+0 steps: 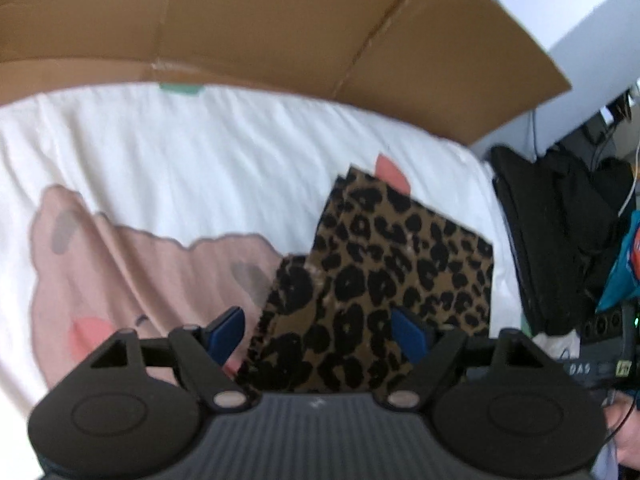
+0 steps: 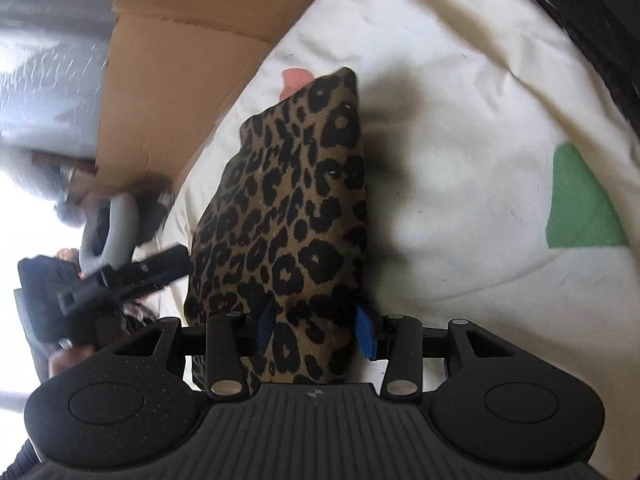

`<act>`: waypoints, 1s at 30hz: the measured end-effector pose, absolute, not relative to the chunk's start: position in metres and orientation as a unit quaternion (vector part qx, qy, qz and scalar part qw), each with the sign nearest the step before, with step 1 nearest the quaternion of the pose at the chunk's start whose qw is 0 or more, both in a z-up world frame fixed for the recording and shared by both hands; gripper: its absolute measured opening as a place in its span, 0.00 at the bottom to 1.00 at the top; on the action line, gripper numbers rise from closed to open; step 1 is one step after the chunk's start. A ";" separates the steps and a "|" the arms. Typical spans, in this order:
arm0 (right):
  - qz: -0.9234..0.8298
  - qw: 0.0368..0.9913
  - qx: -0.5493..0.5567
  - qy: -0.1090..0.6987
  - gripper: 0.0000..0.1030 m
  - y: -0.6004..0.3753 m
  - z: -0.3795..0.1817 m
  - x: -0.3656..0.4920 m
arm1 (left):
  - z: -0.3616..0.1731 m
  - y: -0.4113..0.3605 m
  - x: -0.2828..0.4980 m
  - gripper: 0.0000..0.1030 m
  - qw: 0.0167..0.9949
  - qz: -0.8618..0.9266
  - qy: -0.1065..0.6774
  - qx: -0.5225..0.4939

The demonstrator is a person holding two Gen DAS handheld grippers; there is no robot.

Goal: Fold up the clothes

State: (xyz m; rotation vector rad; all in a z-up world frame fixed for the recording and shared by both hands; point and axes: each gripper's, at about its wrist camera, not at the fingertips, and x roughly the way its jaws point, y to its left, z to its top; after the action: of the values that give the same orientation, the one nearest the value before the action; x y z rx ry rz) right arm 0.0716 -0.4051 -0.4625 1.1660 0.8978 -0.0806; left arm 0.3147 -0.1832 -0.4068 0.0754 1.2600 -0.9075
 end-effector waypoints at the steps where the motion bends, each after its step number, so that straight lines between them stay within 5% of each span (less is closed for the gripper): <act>1: -0.038 0.738 0.537 0.407 0.45 -0.405 -0.465 0.072 | -0.411 -0.185 0.315 0.80 0.709 -0.411 0.572 0.036; 7: -0.046 0.737 0.554 0.385 0.43 -0.401 -0.471 0.077 | -0.430 -0.192 0.317 0.80 0.690 -0.420 0.589 0.020; 10: -0.045 0.736 0.561 0.377 0.29 -0.401 -0.474 0.081 | -0.431 -0.195 0.319 0.79 0.688 -0.424 0.588 0.014; 14: -0.036 0.734 0.572 0.365 0.11 -0.402 -0.471 0.082 | -0.424 -0.192 0.320 0.49 0.693 -0.431 0.578 0.021; 18: -0.031 0.743 0.561 0.364 0.15 -0.400 -0.462 0.084 | -0.416 -0.185 0.325 0.42 0.690 -0.437 0.577 0.009; 28: -0.045 0.736 0.569 0.365 0.33 -0.398 -0.477 0.093 | -0.437 -0.196 0.329 0.66 0.663 -0.455 0.595 -0.012; 30: -0.045 0.731 0.576 0.363 0.30 -0.398 -0.481 0.097 | -0.438 -0.197 0.328 0.58 0.661 -0.457 0.595 -0.013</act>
State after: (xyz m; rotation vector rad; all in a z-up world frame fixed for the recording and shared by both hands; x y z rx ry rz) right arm 0.0971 -0.3980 -0.4806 1.2669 0.7984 -0.0999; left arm 0.3282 -0.1971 -0.4379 -0.0304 1.3451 -1.0348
